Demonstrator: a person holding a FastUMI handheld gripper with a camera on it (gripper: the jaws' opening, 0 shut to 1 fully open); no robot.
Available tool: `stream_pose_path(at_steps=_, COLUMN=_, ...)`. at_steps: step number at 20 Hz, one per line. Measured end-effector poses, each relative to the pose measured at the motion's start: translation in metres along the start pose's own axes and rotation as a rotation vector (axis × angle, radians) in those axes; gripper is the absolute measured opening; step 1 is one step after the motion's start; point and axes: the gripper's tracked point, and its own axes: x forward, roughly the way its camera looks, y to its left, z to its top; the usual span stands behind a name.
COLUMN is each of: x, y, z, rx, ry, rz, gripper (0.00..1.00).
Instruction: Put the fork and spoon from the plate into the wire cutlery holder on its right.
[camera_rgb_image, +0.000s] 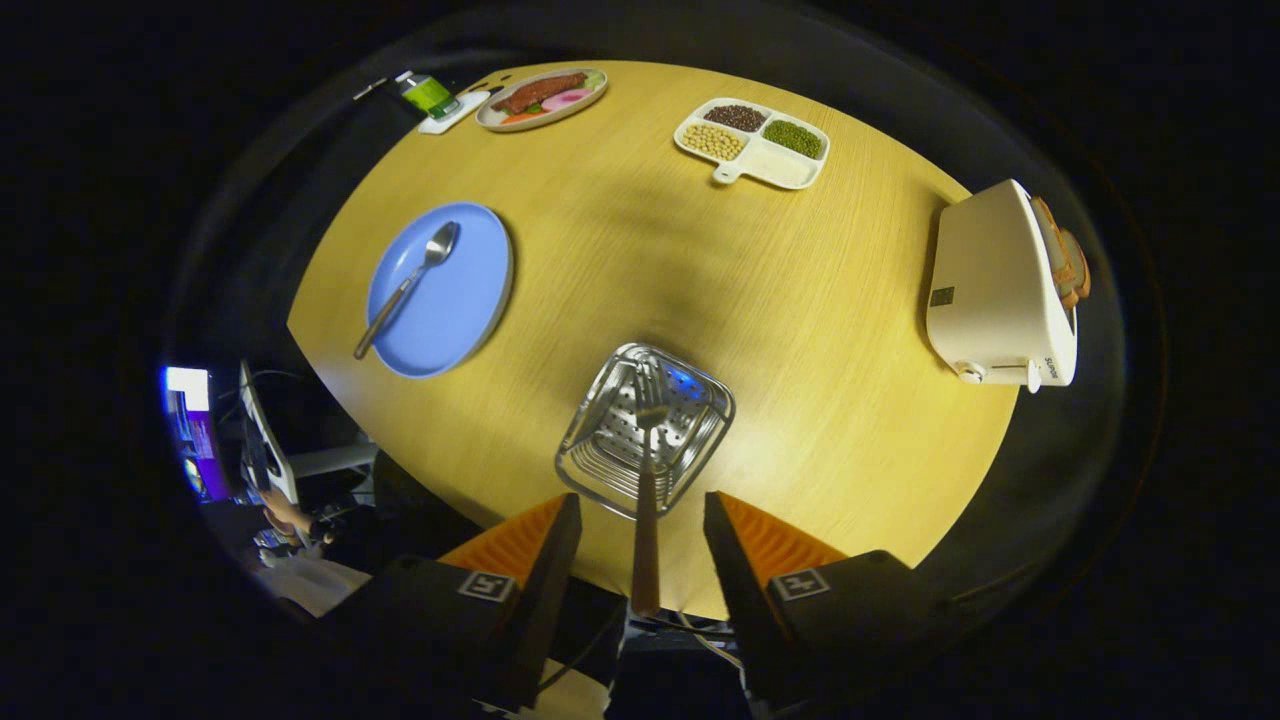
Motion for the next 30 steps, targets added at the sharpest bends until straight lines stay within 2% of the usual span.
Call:
stream_pose_path(at_steps=1, x=-0.004, y=0.005, z=0.003, rx=0.019, ry=-0.028, rz=0.016, gripper=0.9)
stream_pose_path(at_steps=3, x=-0.013, y=0.015, z=0.007, rx=0.065, ry=-0.081, rz=0.026, gripper=1.0)
stream_pose_path(at_steps=7, x=-0.03, y=0.041, z=0.019, rx=0.104, ry=-0.198, rz=0.015, gripper=0.99)
stream_pose_path(at_steps=12, x=-0.034, y=0.11, z=0.042, rx=0.103, ry=-0.294, rz=0.1, gripper=0.99)
stream_pose_path(at_steps=18, x=0.006, y=0.174, z=0.068, rx=0.068, ry=-0.309, rz=0.132, gripper=0.99)
stream_pose_path(at_steps=24, x=0.071, y=0.227, z=0.105, rx=0.153, ry=-0.27, rz=0.159, gripper=0.99)
stream_pose_path(at_steps=30, x=0.137, y=0.239, z=0.122, rx=0.214, ry=-0.204, rz=0.084, gripper=0.99)
